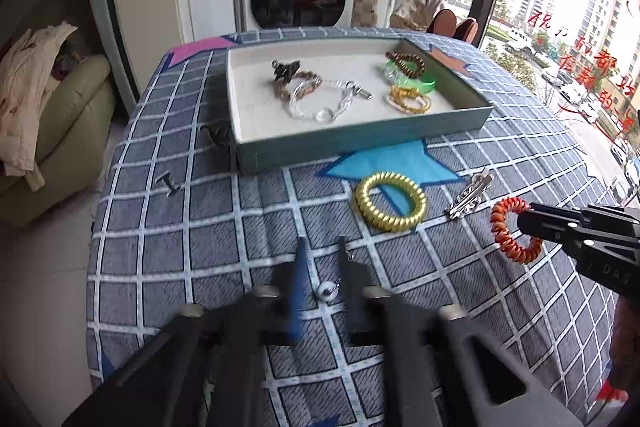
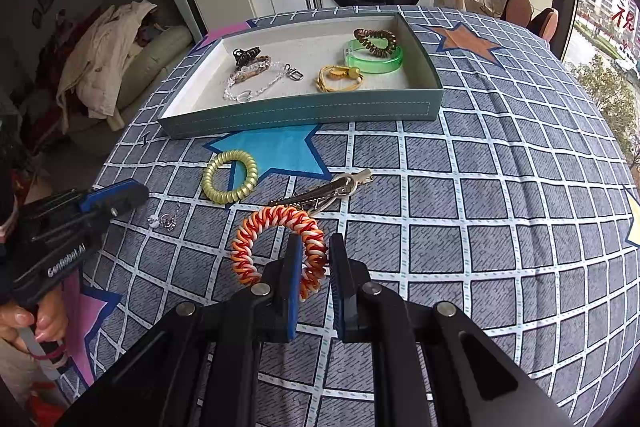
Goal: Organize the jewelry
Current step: 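Carry the keychain and orange-white coil band over the tray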
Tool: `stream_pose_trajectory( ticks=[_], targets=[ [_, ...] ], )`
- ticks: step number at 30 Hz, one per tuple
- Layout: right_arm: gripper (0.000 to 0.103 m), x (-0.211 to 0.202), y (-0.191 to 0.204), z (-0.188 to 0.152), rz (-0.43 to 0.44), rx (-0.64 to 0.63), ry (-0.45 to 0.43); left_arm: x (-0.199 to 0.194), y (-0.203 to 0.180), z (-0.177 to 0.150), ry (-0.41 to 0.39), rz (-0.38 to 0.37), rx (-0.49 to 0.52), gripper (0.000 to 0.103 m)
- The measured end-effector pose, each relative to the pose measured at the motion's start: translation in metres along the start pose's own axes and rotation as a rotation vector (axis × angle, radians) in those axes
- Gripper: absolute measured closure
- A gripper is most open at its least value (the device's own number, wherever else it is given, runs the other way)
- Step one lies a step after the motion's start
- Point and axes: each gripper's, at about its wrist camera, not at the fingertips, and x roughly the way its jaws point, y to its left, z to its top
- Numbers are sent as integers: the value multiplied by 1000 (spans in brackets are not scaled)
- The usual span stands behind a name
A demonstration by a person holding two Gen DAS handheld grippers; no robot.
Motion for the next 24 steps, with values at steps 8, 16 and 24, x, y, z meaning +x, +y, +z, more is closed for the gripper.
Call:
stream_pose_trajectory(
  ticks=[8, 16, 24],
  targets=[
    [88, -2, 2, -2, 12, 5, -5, 0, -4, -9, -12, 91, -5, 0],
    [88, -6, 0, -6, 13, 11, -9, 22, -10, -16, 50, 80, 18, 21],
    [88, -7, -3, -5, 17, 33, -13, 16, -14, -18, 37, 36, 40, 71]
  ],
)
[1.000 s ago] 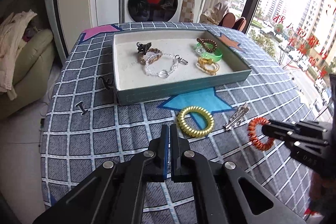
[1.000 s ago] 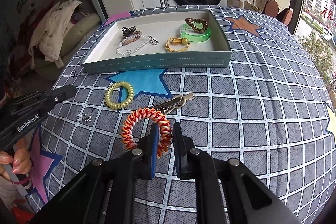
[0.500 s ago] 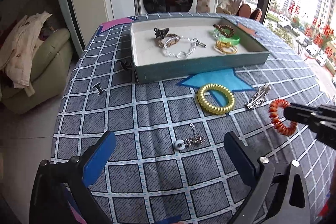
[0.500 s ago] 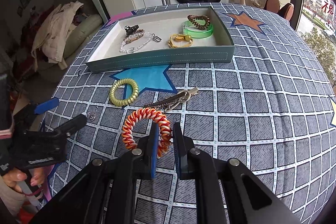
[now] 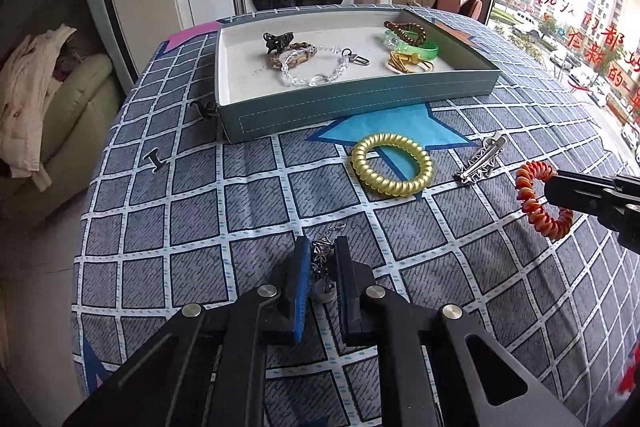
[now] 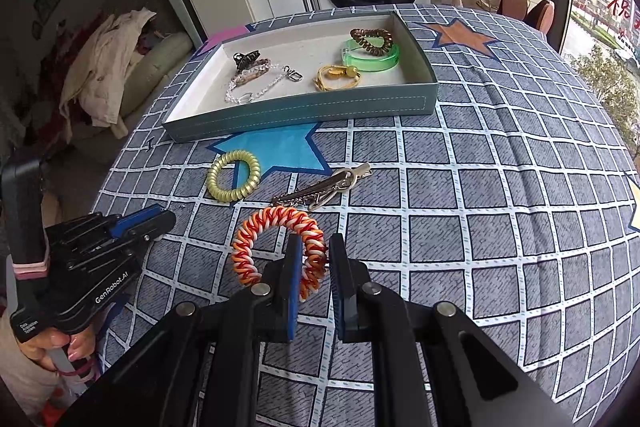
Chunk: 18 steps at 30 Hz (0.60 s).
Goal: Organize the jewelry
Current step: 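Carry the keychain and orange-white coil band over the tray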
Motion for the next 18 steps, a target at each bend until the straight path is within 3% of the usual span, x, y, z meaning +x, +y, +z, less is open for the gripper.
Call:
stream_pose_trajectory(
  ticks=[8, 18],
  targets=[
    [88, -6, -5, 6, 8, 23, -21, -13, 7, 6, -25, -57, -45, 71],
    [88, -13, -11, 32, 17, 36, -59, -35, 5, 39, -109, -81, -42, 71]
  ],
)
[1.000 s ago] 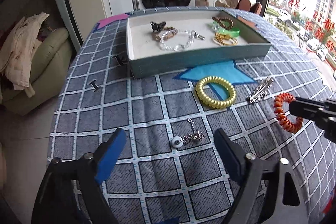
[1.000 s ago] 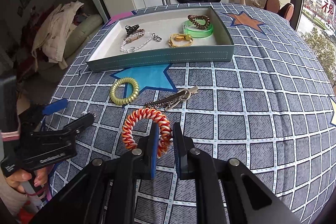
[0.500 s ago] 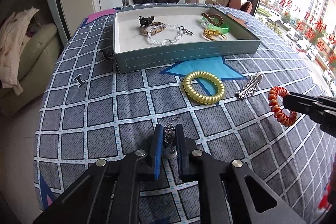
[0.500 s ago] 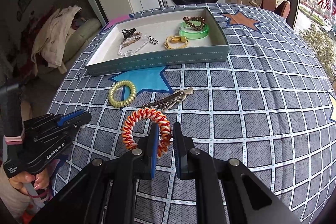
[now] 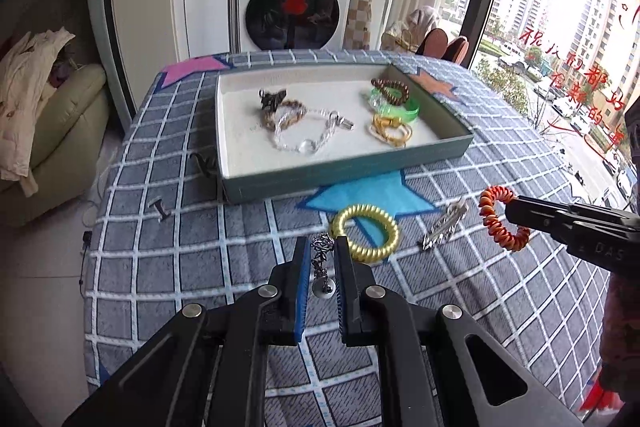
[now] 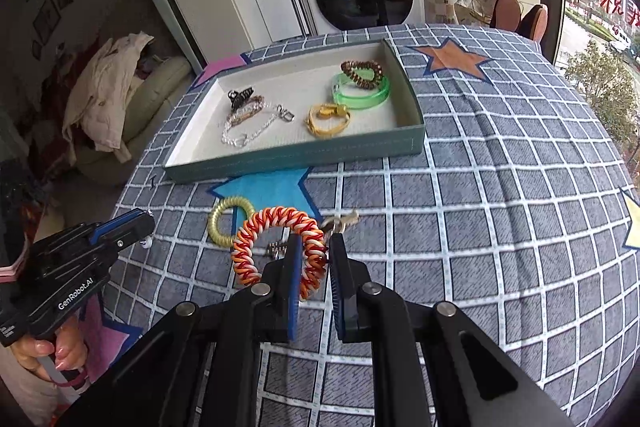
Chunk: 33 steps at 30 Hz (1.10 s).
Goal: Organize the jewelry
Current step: 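Carry the keychain and orange-white coil band over the tray, then drop the coil band onto the yellow cord bracelet while the left tool releases the keychain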
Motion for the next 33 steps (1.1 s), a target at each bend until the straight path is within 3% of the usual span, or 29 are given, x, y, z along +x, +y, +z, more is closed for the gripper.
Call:
stream_pose_trajectory(
  ticks=[9, 18, 33],
  targets=[
    [88, 8, -5, 49, 3, 0, -39, 7, -2, 46, -59, -3, 10, 71],
    [88, 41, -15, 90, -12, 29, -31, 46, 7, 87, -49, 36, -5, 71],
    [88, 113, -33, 108, -73, 64, 67, 115, 25, 102, 28, 107, -33, 71]
  ],
)
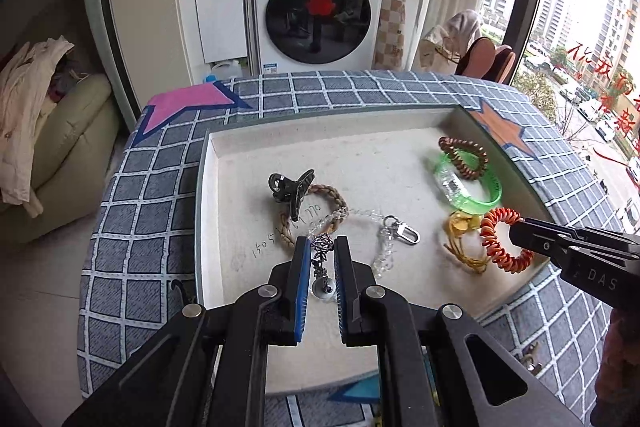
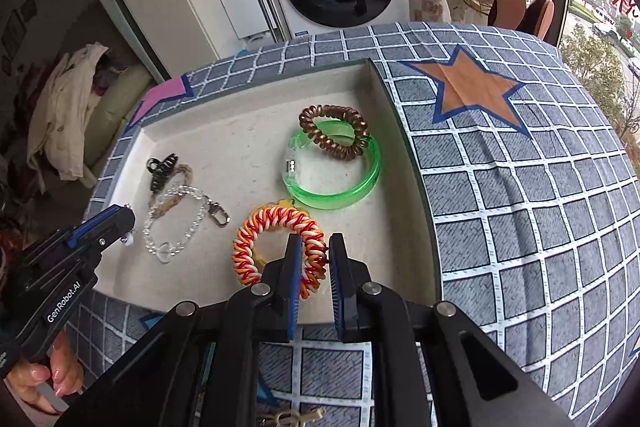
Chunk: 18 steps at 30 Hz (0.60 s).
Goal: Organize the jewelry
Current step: 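Drop the coil band onto the yellow cord bracelet while the left tool releases the keychain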
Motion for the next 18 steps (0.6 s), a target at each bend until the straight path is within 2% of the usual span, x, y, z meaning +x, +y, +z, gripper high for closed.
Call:
stream_pose_trajectory(
  ticks=[9, 14, 17, 18],
  targets=[
    [88, 20, -6, 1, -49, 16, 8, 24, -1, -4, 35, 57, 19, 71],
    [85, 21, 0, -1, -76, -25, -1, 29, -4, -7, 43, 77, 33, 70],
    [71, 19, 3, -2, -72, -34, -3, 30, -5, -8, 50, 85, 38, 71],
    [61, 17, 3, -3, -68, -32, -4, 31, -6, -8, 57, 87, 39, 70]
  ],
)
